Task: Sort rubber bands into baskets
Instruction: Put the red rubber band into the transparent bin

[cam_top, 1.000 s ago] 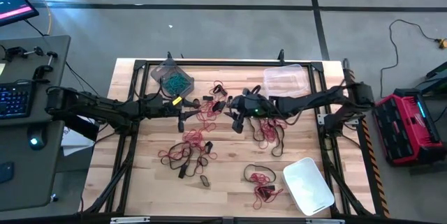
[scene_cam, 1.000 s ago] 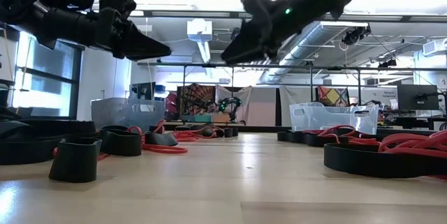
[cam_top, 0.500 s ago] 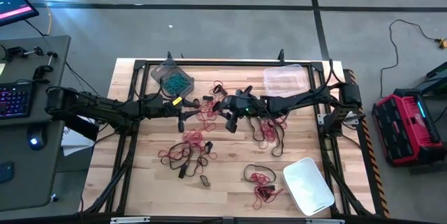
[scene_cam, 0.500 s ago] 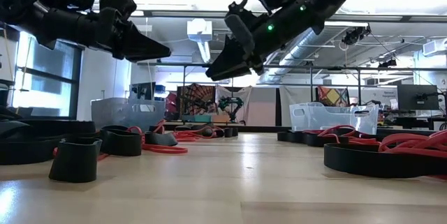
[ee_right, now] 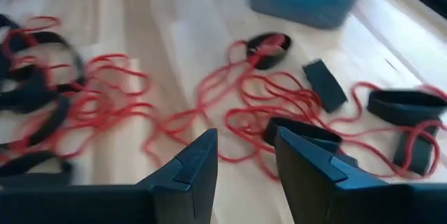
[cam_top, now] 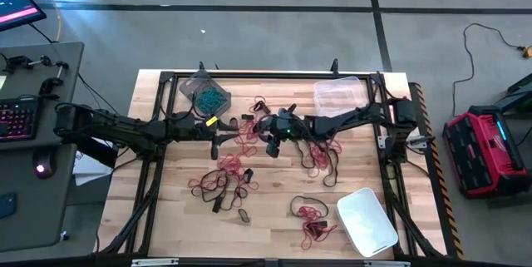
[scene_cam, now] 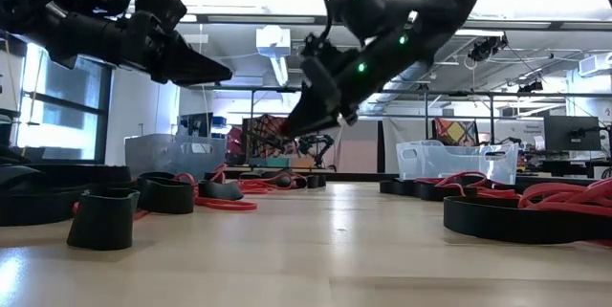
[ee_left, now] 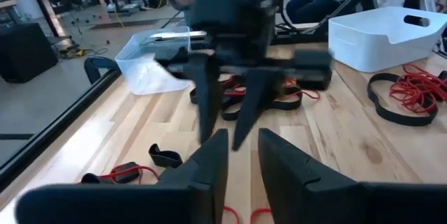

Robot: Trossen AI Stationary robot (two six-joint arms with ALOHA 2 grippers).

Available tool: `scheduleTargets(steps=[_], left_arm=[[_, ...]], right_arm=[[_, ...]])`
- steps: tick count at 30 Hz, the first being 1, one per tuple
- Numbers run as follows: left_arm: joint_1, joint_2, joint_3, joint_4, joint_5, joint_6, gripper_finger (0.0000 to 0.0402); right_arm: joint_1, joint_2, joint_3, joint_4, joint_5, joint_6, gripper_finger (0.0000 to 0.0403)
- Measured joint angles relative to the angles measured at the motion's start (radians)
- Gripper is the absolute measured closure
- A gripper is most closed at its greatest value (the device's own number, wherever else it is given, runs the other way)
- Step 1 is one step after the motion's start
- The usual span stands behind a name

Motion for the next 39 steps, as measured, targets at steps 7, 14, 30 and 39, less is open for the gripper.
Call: scheduleTargets(steps=[7, 14, 30, 39], left_arm=[[0.000, 0.000, 0.000, -0.037, 0.004, 0.004, 0.0398], [0.000, 0.000, 0.000, -0.042, 0.004, 0.002, 0.0399], [0.000, 0.000, 0.000, -0.044, 0.004, 0.003, 0.0401], [0.000, 0.000, 0.000, -0.045, 0.004, 0.010, 0.0401]], right_arm=[[-0.041, 0.032, -0.001, 0.002, -0.031, -0.014, 0.0269], [-0.043, 0.083, -0.001, 0.023, -0.052, -0.123, 0.0269], [-0.065, 0.154, -0.001, 0.106, -0.075, -0.249, 0.0269], [-0.078, 0.154, 0.000, 0.091, -0.105, -0.219, 0.0269]])
